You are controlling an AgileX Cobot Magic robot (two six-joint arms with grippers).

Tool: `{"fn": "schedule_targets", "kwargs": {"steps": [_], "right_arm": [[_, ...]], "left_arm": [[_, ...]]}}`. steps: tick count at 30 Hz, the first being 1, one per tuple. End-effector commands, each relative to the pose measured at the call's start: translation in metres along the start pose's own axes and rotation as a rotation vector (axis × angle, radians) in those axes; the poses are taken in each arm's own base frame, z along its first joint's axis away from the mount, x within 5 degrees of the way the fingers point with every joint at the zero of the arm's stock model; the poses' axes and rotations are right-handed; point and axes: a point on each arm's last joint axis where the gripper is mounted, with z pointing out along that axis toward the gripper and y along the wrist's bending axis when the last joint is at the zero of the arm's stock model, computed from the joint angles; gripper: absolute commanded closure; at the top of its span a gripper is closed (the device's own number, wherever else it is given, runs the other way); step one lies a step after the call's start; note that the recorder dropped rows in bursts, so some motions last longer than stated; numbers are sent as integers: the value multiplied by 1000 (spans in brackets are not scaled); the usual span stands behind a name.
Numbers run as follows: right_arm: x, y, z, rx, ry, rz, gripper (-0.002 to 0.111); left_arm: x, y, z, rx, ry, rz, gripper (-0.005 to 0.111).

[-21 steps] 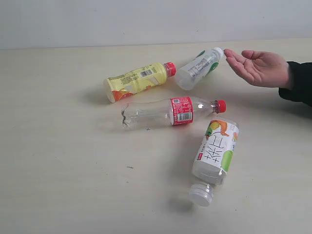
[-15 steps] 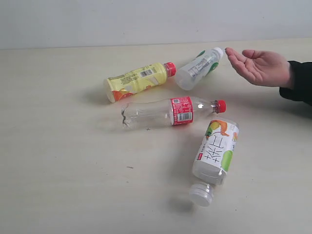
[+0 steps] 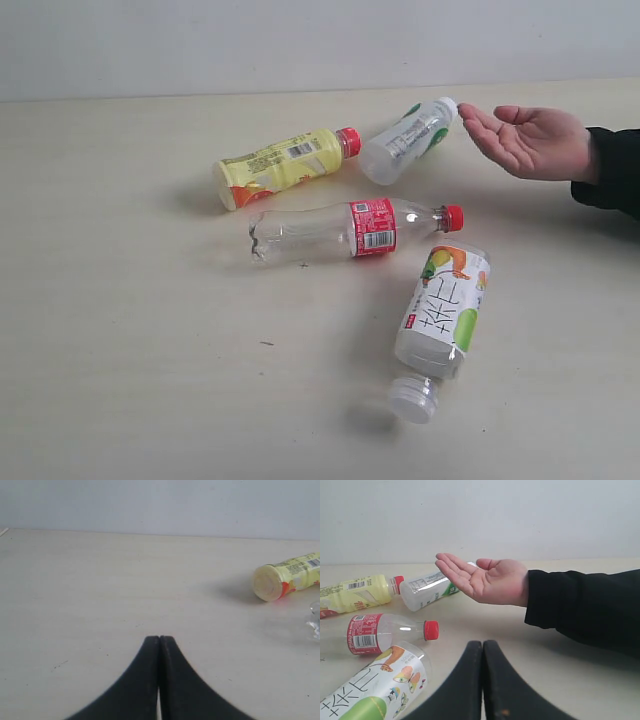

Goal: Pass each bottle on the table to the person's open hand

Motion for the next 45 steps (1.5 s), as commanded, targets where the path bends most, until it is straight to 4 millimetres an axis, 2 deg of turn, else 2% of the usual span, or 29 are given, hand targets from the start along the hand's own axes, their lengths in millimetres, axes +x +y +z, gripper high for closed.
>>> {"fn": "schedule_targets", "kwargs": {"steps": [1, 5, 11, 15, 19, 23, 26, 29, 31, 33, 36, 37, 38, 39, 40, 41, 45], "right_arm": [[1, 0, 0, 5, -10, 2, 108], [1, 0, 0, 5, -10, 4, 108], [1, 0, 0, 7, -8, -3, 108], [1, 0, 0, 6, -8, -1, 108], [1, 0, 0, 6, -8, -1, 108], [1, 0, 0, 6, -8, -1, 108], [1, 0, 0, 6, -8, -1, 108], [1, 0, 0, 6, -8, -1, 108], [1, 0, 0, 6, -8, -1, 108], [1, 0, 0, 6, -8, -1, 108], [1, 0, 0, 6, -8, -1, 108], [1, 0, 0, 6, -8, -1, 108], [1, 0, 0, 6, -8, -1, 108], [1, 0, 0, 6, -8, -1, 108], [1, 0, 0, 6, -8, -1, 108], [1, 0, 0, 6, -8, -1, 108], [1, 0, 0, 6, -8, -1, 108]], "left_arm": [[0, 0, 0, 3, -9, -15, 107], [-1, 1, 0, -9, -18, 61, 107], [-12, 0, -1, 0, -143, 26, 107], [-19, -2, -2, 48, -220, -202, 107], [-21, -3, -3, 67, -239, -291, 107], [-23, -4, -3, 111, -250, -482, 107], [-31, -1, -6, 123, -346, -624, 107], [-33, 0, -7, 121, -371, -640, 107], [-48, 0, -14, 141, -422, -659, 107], [-87, -1, -37, 181, -560, -639, 107], [-131, -9, -50, 200, -505, -523, 107], [-153, -13, -47, 190, -406, -444, 107], [-166, -15, -43, 188, -346, -400, 107], [-187, -21, -32, 201, -206, -317, 107], [-197, -25, -23, 211, -117, -276, 107], [-211, -30, -3, 240, 55, -203, 107], [-225, -39, 47, 318, 433, -84, 107]]}}
